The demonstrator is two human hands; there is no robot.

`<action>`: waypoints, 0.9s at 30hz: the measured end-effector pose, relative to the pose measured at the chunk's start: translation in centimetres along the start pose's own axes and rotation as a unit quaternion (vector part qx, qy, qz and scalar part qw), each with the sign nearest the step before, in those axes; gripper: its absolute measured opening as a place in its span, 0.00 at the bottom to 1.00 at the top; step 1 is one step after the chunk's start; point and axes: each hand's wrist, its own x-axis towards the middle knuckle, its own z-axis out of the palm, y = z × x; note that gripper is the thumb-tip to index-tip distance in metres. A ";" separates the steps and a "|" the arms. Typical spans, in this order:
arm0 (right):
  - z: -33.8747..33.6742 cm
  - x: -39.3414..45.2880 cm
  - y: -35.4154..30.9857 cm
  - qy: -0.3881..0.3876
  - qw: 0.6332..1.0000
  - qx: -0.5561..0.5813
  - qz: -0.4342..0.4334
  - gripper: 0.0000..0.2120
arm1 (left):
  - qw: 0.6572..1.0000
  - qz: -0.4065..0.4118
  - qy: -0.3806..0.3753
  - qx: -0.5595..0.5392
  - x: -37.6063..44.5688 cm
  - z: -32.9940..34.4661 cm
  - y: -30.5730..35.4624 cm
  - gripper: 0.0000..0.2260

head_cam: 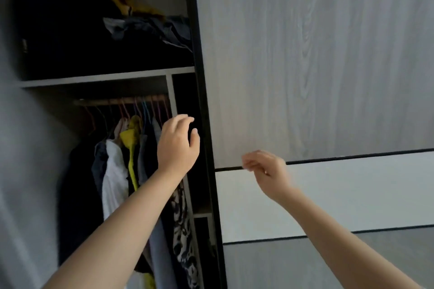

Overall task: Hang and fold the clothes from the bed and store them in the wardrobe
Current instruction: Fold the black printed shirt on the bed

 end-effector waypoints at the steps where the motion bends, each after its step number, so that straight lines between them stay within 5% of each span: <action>1: -0.5 0.0 0.1 0.037 0.999 -0.017 -0.033 0.20 | 0.999 0.035 0.035 -0.005 -0.1 -0.2 -0.2 0.15; 7: -2.4 2.4 0.9 0.193 0.936 -0.237 -0.172 0.17 | 0.988 0.148 0.047 0.023 0.1 -0.4 -0.8 0.14; 13: -0.1 3.5 2.0 0.164 0.878 -0.422 -0.154 0.22 | 0.986 0.111 0.079 0.096 0.4 1.3 -2.4 0.19; 19: 2.8 4.6 2.4 0.131 0.888 -0.416 -0.147 0.24 | 0.980 -0.002 0.047 0.193 0.6 1.2 -4.5 0.25; 27: 10.2 5.4 0.0 0.123 0.884 -0.387 -0.232 0.21 | 0.985 0.033 0.086 0.146 0.8 -1.0 -10.0 0.23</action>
